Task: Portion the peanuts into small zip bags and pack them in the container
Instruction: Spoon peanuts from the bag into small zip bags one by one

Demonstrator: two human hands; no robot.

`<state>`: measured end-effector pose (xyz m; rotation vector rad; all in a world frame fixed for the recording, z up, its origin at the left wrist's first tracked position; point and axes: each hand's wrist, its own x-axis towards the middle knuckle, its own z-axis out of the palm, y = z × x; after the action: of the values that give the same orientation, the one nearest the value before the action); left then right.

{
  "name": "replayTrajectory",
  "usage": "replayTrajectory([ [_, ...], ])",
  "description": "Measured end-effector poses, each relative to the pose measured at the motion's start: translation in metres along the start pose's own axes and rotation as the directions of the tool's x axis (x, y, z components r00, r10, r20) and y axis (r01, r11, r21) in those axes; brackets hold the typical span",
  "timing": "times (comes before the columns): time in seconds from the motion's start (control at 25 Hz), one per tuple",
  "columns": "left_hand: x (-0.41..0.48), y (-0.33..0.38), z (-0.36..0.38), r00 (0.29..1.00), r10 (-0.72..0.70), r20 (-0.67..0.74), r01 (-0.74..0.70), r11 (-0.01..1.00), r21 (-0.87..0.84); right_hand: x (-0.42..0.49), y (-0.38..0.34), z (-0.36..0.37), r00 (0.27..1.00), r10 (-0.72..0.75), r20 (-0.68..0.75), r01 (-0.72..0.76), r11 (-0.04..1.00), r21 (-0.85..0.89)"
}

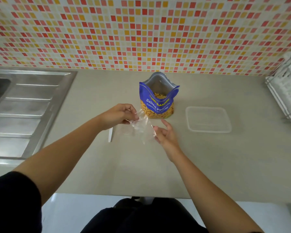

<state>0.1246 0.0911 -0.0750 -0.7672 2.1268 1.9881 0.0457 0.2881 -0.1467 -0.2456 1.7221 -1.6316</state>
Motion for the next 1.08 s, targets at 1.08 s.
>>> replayTrajectory([
  [1.08,-0.003,-0.017,0.081,0.994,-0.095,-0.054,0.05,0.836,-0.546,-0.01,-0.015,-0.045,0.986,-0.135,-0.098,0.132,0.991,-0.036],
])
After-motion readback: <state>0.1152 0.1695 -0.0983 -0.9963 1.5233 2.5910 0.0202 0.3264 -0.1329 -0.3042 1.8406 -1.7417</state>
